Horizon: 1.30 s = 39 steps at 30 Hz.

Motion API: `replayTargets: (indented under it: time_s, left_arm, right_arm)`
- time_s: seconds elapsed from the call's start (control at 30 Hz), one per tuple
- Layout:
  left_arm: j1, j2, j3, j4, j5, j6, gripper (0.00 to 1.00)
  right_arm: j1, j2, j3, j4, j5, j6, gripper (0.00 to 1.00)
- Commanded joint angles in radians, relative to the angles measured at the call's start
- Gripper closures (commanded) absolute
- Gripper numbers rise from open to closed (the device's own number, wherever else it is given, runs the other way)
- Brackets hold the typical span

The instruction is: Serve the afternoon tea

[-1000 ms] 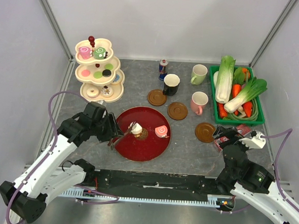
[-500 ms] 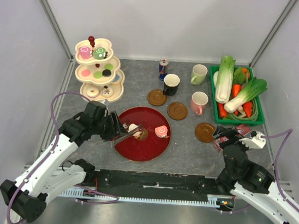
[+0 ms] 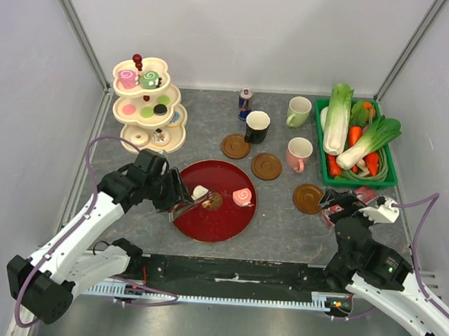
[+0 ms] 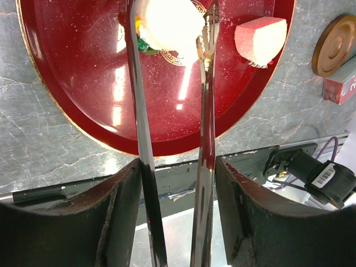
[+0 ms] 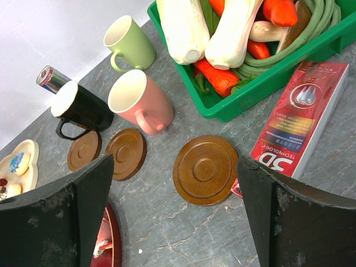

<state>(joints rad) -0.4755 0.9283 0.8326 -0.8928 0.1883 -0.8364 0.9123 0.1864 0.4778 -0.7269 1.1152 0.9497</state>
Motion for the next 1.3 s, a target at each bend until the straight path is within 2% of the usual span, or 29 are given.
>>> replayTargets:
  time_s: [0.0,0.17,0.77,1.0,1.27]
  left_arm:
    - [-0.003,-0.002,0.049,-0.012,0.025,0.042,0.41]
    - [-0.005,-0.011,0.065,-0.02,0.028,0.043,0.48]
    - [-0.005,-0.029,0.24,-0.024,-0.044,0.049,0.54]
    - [-0.003,0.001,0.393,0.009,-0.119,0.069,0.54]
    - [0.02,0.121,0.618,0.058,-0.177,0.134,0.54]
  right_arm:
    - [0.0,-0.007,-0.007,0.023,0.014,0.003,0.02]
    - [0.0,-0.007,-0.005,0.021,0.017,0.001,0.02]
    - [0.0,-0.018,-0.002,0.02,0.02,0.004,0.02]
    - [0.0,-0.021,-0.002,0.021,0.021,0.004,0.02]
    - [0.0,-0.025,-0.002,0.02,0.023,0.008,0.02]
